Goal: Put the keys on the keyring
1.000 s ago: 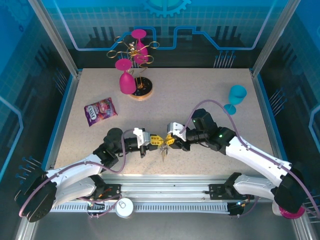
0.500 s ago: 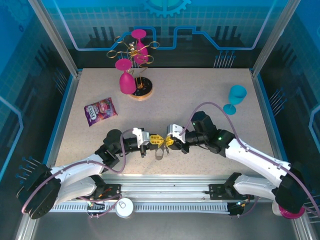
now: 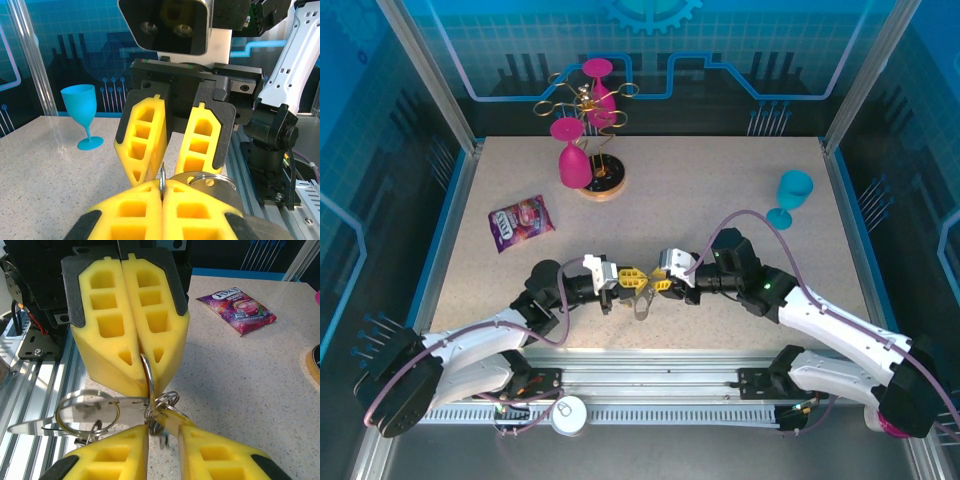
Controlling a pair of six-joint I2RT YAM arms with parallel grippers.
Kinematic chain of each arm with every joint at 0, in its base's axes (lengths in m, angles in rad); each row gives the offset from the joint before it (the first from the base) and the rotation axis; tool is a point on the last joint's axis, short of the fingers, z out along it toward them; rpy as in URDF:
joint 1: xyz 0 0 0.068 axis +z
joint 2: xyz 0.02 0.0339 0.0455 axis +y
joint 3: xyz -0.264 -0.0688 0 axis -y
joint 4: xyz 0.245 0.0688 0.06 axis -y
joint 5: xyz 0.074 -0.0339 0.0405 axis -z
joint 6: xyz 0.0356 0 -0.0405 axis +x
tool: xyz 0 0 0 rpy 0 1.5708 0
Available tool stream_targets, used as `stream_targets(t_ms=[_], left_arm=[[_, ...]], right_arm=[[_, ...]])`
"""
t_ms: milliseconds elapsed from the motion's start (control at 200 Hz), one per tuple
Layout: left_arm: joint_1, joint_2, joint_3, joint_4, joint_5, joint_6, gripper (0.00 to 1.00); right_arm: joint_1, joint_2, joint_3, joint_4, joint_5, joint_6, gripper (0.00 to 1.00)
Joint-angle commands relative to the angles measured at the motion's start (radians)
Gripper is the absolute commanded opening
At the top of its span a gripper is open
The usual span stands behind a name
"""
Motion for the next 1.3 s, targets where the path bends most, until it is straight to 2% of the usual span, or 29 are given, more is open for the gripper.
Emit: stream_targets(t_ms=[0,235,450,605,820,1111,1296], left_arm=[[0.001,0.007,-0.008,0.072,0.003,-0.020,0.00],[0.005,0.016,-0.006,0.095,0.004,-0.034,0.00],[0.007,0.030,-0.010,0.142,-0.014,-0.056,0.00],[0.006,0.046,-0.004,0.147,-0.090,-0.059,0.00],[0.006,0.020,0.029,0.011,-0.188,-0.003,0.00],[0.005,0.012,0.013,0.061,-0.102,-0.044,0.00],[0.007,0.003,0.002,0.065,-0.115,-0.038,0.00]], right_arm=[[0.024,-0.010,-0.012,0.065,0.003,0.009,0.23],[0.051,-0.016,-0.036,0.125,0.031,0.006,0.22],[0.071,-0.022,-0.033,0.114,0.063,-0.017,0.07],[0.109,-0.017,-0.022,0.116,0.106,-0.042,0.03],[0.196,-0.010,0.019,0.066,0.242,-0.148,0.00],[0.261,0.033,0.064,0.004,0.417,-0.231,0.00],[0.262,-0.002,0.045,0.022,0.415,-0.229,0.00]])
